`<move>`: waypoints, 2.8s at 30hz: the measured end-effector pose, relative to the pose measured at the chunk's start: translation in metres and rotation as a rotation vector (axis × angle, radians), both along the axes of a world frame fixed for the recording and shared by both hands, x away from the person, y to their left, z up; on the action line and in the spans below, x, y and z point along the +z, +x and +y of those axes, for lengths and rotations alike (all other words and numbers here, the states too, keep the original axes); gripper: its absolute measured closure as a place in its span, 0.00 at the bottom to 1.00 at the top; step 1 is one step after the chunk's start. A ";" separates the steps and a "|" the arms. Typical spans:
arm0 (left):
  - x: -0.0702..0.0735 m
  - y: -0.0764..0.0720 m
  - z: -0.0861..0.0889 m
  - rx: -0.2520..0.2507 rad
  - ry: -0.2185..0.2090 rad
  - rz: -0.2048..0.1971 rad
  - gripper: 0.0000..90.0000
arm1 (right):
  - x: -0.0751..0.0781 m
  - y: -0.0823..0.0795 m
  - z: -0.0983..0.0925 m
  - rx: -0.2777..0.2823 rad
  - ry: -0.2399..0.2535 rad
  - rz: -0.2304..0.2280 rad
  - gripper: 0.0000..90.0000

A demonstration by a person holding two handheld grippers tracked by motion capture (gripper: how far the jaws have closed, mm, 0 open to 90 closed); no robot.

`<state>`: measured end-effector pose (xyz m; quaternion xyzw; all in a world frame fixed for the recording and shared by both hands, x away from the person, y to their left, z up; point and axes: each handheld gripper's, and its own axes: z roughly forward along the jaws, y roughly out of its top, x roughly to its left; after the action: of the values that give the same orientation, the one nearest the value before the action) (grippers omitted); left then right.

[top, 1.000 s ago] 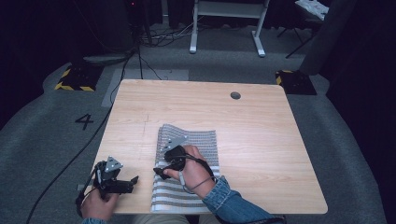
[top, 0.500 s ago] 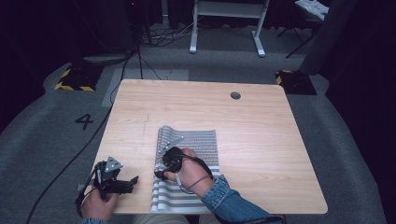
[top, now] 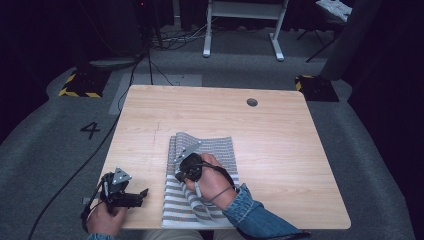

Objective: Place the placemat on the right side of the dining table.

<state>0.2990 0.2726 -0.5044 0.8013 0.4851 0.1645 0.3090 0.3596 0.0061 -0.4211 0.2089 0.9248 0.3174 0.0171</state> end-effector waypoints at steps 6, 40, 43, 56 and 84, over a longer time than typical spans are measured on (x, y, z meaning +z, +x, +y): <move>0.000 0.004 -0.001 0.010 0.002 -0.004 0.00 | 0.032 0.000 -0.028 0.001 0.040 -0.045 0.98; 0.000 0.007 -0.002 0.042 -0.006 -0.004 0.01 | 0.161 0.053 -0.231 -0.338 0.044 -0.394 0.99; 0.000 0.008 -0.002 0.043 -0.009 -0.005 0.01 | 0.160 0.062 -0.245 -0.393 0.030 -0.402 0.99; 0.000 0.009 -0.002 0.059 -0.007 -0.008 0.01 | 0.159 0.090 -0.309 -0.549 0.043 -0.420 0.99; 0.000 0.009 -0.002 0.058 -0.005 -0.006 0.01 | 0.118 0.077 -0.333 -0.547 -0.159 -0.552 0.99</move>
<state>0.3084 0.2707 -0.5047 0.7857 0.5075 0.1746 0.3076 0.4365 -0.3274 -0.3033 0.3526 0.8173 0.2726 0.3651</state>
